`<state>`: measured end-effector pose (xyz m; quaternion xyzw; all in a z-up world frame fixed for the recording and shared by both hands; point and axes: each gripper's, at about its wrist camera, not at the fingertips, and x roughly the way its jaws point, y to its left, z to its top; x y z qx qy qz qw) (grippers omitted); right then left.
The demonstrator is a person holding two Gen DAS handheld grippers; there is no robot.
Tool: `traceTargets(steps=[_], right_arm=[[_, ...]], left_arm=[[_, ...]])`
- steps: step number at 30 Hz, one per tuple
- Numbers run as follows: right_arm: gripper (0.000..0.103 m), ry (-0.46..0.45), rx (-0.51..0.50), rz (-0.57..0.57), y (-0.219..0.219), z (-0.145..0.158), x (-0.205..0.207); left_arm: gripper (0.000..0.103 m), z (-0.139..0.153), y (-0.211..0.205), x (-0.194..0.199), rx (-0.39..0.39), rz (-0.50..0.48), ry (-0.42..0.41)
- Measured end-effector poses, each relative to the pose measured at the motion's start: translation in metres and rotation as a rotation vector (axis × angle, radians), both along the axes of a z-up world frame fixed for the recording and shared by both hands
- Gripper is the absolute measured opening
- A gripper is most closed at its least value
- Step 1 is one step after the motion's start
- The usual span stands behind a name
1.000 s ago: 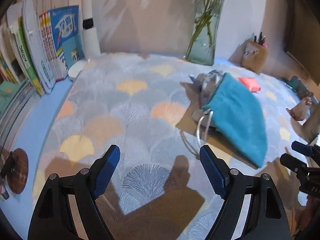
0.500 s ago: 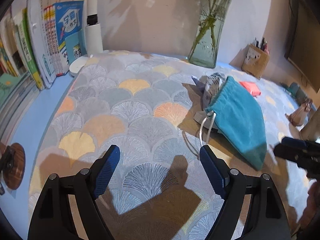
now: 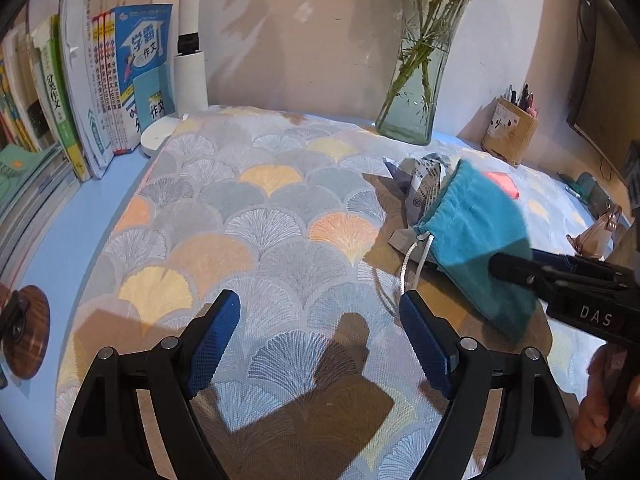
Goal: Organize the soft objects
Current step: 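Grasp the teal drawstring pouch with the right tool, then lift the teal pouch with the right tool while the left tool grasps the white printed packet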
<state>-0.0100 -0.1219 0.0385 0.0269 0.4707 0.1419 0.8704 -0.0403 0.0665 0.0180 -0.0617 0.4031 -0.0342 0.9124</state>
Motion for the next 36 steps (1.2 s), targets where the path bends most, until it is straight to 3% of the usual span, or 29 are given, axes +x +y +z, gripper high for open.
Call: traceTargets(steps=[1,2,6,12,15,19,20,21,22,24,28,31,36], right_arm=[[0.039,-0.016,-0.009,0.000,0.001,0.002,-0.002],[0.024,-0.033,-0.016,0.003,0.002,0.005,-0.004],[0.015,-0.091,-0.043,-0.038,-0.004,0.017,-0.016],[0.015,-0.094,-0.041,-0.137,-0.044,0.029,-0.047],[0.015,-0.055,-0.107,-0.204,-0.064,0.025,-0.052],[0.017,0.028,-0.049,-0.182,-0.077,0.012,-0.044],[0.021,0.033,-0.043,-0.163,-0.077,0.012,-0.045],[0.036,0.040,-0.039,-0.138,-0.076,0.012,-0.045],[0.059,0.045,-0.034,-0.121,-0.075,0.012,-0.046],[0.082,0.027,-0.014,-0.099,-0.075,0.015,-0.051],[0.097,-0.009,-0.041,-0.089,-0.075,0.025,-0.052],[0.100,0.014,-0.080,-0.075,-0.071,0.023,-0.037],[0.100,0.062,-0.139,-0.034,-0.054,0.002,-0.019]], left_arm=[[0.081,0.000,0.000,0.000,0.000,-0.001,0.000],[0.081,0.000,0.001,0.000,0.000,0.000,0.000],[0.081,-0.001,0.003,0.002,-0.018,0.001,0.012],[0.081,-0.002,0.002,0.002,-0.013,0.000,0.016],[0.081,-0.002,-0.003,0.001,0.011,-0.011,0.019],[0.081,0.004,-0.009,-0.001,0.024,-0.046,0.043],[0.081,0.007,-0.009,-0.002,0.009,-0.057,0.047],[0.081,0.011,-0.010,-0.002,-0.008,-0.068,0.052],[0.081,0.017,-0.009,-0.002,-0.039,-0.083,0.057],[0.081,0.028,-0.011,-0.001,-0.073,-0.098,0.055],[0.081,0.052,-0.028,0.011,-0.081,-0.134,0.023],[0.081,0.055,-0.054,0.031,-0.012,-0.182,-0.010],[0.081,0.021,-0.079,0.075,-0.004,-0.244,0.100]])
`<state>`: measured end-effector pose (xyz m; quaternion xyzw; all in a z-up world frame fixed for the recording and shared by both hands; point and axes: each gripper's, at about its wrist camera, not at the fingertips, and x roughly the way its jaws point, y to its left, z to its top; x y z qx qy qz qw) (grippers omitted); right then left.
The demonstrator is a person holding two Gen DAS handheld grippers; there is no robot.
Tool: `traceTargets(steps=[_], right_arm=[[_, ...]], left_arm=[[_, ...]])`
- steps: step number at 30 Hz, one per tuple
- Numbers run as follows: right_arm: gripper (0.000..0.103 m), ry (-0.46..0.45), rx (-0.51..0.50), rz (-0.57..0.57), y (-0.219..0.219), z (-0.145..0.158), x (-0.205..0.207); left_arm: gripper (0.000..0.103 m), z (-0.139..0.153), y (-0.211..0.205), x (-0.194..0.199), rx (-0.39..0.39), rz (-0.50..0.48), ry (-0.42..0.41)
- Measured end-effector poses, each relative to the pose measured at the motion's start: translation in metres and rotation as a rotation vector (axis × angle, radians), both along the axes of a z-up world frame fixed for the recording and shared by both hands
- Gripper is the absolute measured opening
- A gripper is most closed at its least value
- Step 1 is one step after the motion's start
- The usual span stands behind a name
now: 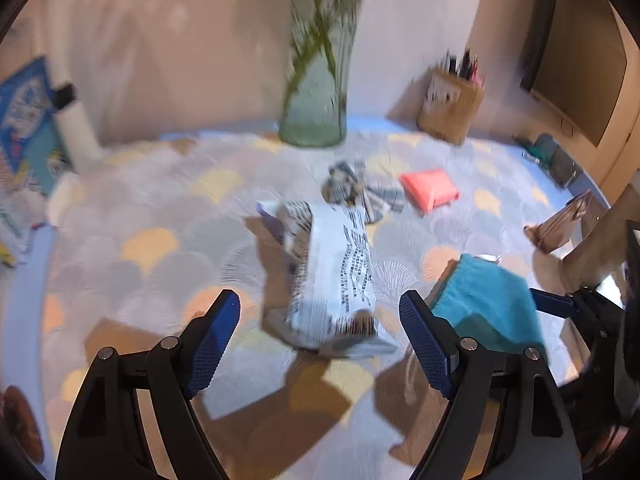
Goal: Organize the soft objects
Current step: 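Lift the teal pouch with the right tool while the left tool grasps the white printed packet, then carry the packet and teal pouch with both tools to the glass bowl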
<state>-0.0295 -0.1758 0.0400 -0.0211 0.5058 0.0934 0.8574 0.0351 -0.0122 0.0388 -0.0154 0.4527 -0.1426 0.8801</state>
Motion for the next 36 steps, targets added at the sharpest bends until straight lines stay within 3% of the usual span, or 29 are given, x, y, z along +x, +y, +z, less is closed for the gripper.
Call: traceTargets(steps=[2,6,8,11,14,18,23,29,36], right_arm=[[0.100,-0.015,-0.035,0.003,0.005,-0.005,0.001],[0.099,-0.058,-0.115,0.013,0.014,-0.015,0.000],[0.089,-0.057,-0.127,-0.001,0.013,-0.021,0.000],[0.057,-0.069,-0.058,-0.032,0.003,-0.017,0.001],[0.043,-0.078,-0.037,-0.073,-0.006,-0.016,0.002],[0.027,-0.094,-0.026,-0.095,-0.007,-0.013,0.000],[0.024,-0.156,0.029,-0.112,-0.014,0.000,-0.009],[0.024,-0.179,0.113,-0.164,-0.030,0.018,-0.024],[0.024,-0.221,0.114,-0.170,-0.032,0.065,-0.049]], left_arm=[[0.079,-0.011,0.000,0.008,-0.009,0.008,0.017],[0.079,-0.023,0.007,0.015,-0.099,0.012,0.041],[0.070,-0.030,0.013,0.018,-0.156,0.009,0.072],[0.065,-0.034,0.019,0.018,-0.227,0.008,0.074],[0.053,-0.034,0.016,0.017,-0.220,0.000,0.058],[0.049,-0.029,0.011,0.012,-0.191,-0.007,0.022],[0.048,-0.016,0.008,-0.002,-0.166,-0.006,-0.042],[0.048,0.010,-0.015,-0.033,-0.118,-0.082,-0.107],[0.048,0.039,-0.030,-0.065,-0.186,-0.115,-0.109]])
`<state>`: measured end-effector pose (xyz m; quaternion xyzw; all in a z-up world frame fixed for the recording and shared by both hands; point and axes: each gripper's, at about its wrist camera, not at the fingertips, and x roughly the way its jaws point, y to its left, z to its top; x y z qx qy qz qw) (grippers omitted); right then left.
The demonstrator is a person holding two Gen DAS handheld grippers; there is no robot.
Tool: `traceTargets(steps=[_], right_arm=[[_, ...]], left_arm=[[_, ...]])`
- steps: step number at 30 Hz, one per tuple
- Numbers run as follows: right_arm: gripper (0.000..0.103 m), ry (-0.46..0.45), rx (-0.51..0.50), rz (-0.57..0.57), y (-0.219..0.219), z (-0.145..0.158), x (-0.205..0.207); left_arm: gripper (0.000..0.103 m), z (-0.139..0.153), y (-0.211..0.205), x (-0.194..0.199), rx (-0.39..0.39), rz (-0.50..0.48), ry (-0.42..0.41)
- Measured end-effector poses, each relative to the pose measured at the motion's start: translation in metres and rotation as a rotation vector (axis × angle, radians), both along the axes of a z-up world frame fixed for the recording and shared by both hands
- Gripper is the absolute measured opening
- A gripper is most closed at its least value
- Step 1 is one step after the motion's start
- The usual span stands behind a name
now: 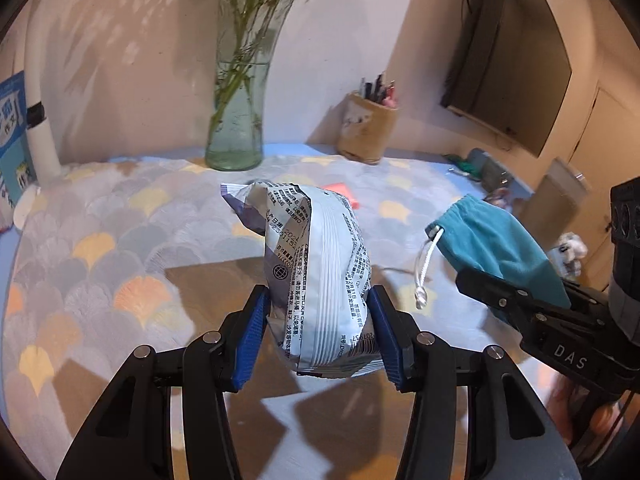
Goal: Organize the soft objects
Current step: 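Carry the packet and teal pouch with both tools to the glass bowl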
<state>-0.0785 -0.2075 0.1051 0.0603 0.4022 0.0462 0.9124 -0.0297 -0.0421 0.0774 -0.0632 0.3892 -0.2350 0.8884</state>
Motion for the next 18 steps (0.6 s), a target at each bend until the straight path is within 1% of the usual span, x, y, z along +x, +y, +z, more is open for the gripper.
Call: traceTargets(steps=[4,8,10,12,15,18], right_arm=[[0.024,0.004,-0.019,0.001,-0.006,0.019,-0.020],[0.024,0.041,-0.018,-0.037,-0.029,0.026,-0.041],[0.024,0.063,0.001,-0.061,-0.046,0.027,-0.054],[0.024,0.078,0.006,-0.086,-0.065,0.029,-0.070],[0.024,0.096,-0.008,-0.143,-0.094,0.032,-0.094],[0.024,0.100,-0.027,-0.210,-0.125,0.038,-0.115]], left_arm=[[0.048,0.020,-0.014,-0.023,-0.036,-0.040,-0.015],[0.048,0.033,-0.038,-0.042,-0.040,-0.102,-0.030],[0.048,0.035,-0.054,-0.050,-0.029,-0.139,-0.028],[0.048,0.036,-0.072,-0.059,-0.038,-0.194,-0.013],[0.048,0.034,-0.097,-0.068,-0.051,-0.269,0.019],[0.048,0.034,-0.124,-0.075,-0.030,-0.330,0.023]])
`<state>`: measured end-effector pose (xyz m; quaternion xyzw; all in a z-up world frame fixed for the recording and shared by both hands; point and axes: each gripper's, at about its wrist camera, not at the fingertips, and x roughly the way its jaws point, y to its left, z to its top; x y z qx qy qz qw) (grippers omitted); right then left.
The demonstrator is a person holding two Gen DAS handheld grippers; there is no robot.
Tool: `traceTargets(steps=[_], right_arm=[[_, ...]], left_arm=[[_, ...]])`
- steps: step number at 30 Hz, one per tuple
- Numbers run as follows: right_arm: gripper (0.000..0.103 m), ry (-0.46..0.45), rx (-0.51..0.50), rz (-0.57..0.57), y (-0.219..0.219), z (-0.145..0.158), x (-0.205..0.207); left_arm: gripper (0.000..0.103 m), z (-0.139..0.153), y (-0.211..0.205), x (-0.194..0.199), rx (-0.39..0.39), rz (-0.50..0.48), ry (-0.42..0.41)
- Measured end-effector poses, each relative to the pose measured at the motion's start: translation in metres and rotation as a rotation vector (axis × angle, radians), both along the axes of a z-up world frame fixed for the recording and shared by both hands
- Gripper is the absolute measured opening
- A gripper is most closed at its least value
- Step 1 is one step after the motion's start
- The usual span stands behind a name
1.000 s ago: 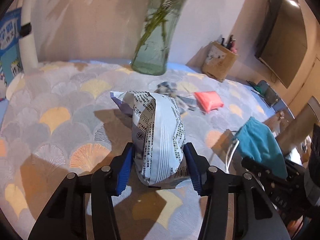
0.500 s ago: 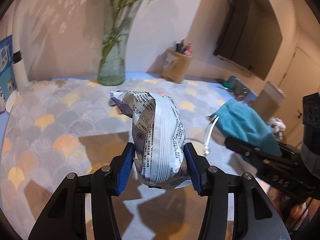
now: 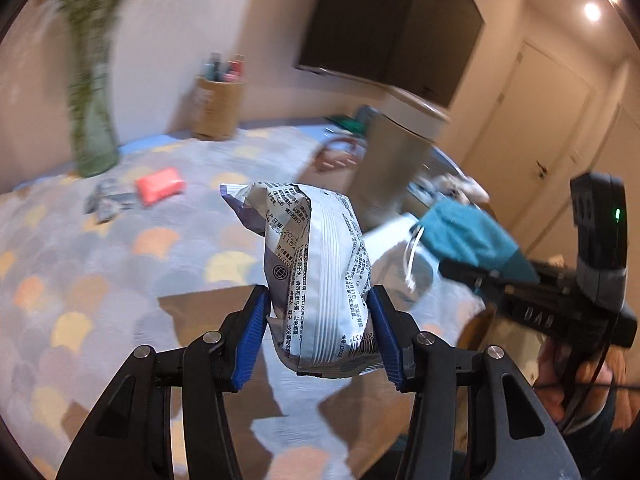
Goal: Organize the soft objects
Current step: 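Carry the packet and teal pouch with both tools to the glass bowl, then open both tools to drop the packet and pouch into the bowl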
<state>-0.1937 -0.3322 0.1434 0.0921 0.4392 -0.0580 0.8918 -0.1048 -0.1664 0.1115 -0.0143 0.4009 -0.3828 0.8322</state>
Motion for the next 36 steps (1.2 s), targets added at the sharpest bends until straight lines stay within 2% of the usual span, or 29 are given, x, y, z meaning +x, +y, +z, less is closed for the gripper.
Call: traceTargets(steps=[5,11,17,21,25,28,33,35,36], right_arm=[[0.024,-0.040,-0.027,-0.090,-0.046,0.020,-0.030],[0.024,-0.124,-0.047,-0.210,-0.111,0.052,-0.053],[0.024,-0.169,-0.016,-0.323,-0.180,0.070,-0.042],[0.024,-0.148,-0.007,-0.370,-0.221,0.070,-0.011],[0.024,-0.119,0.078,-0.387,-0.263,0.062,0.018],[0.024,-0.088,0.127,-0.411,-0.290,0.053,0.036],[0.025,-0.037,0.230,-0.431,-0.318,0.033,0.051],[0.027,-0.019,0.240,-0.428,-0.322,0.027,0.054],[0.033,0.000,0.238,-0.429,-0.323,0.024,0.054]], left_arm=[[0.048,0.010,-0.052,-0.015,-0.026,-0.138,0.018],[0.048,0.037,-0.123,-0.026,0.004,-0.223,-0.078],[0.048,0.049,-0.192,-0.017,0.004,-0.211,-0.125],[0.048,0.050,-0.234,-0.014,0.052,-0.129,-0.230],[0.048,0.043,-0.265,-0.004,0.074,-0.132,-0.255],[0.048,0.036,-0.281,0.012,0.081,-0.124,-0.241],[0.058,0.031,-0.293,0.009,0.089,-0.144,-0.273],[0.076,0.033,-0.298,0.003,0.086,-0.156,-0.297],[0.077,0.033,-0.300,0.001,0.086,-0.157,-0.305]])
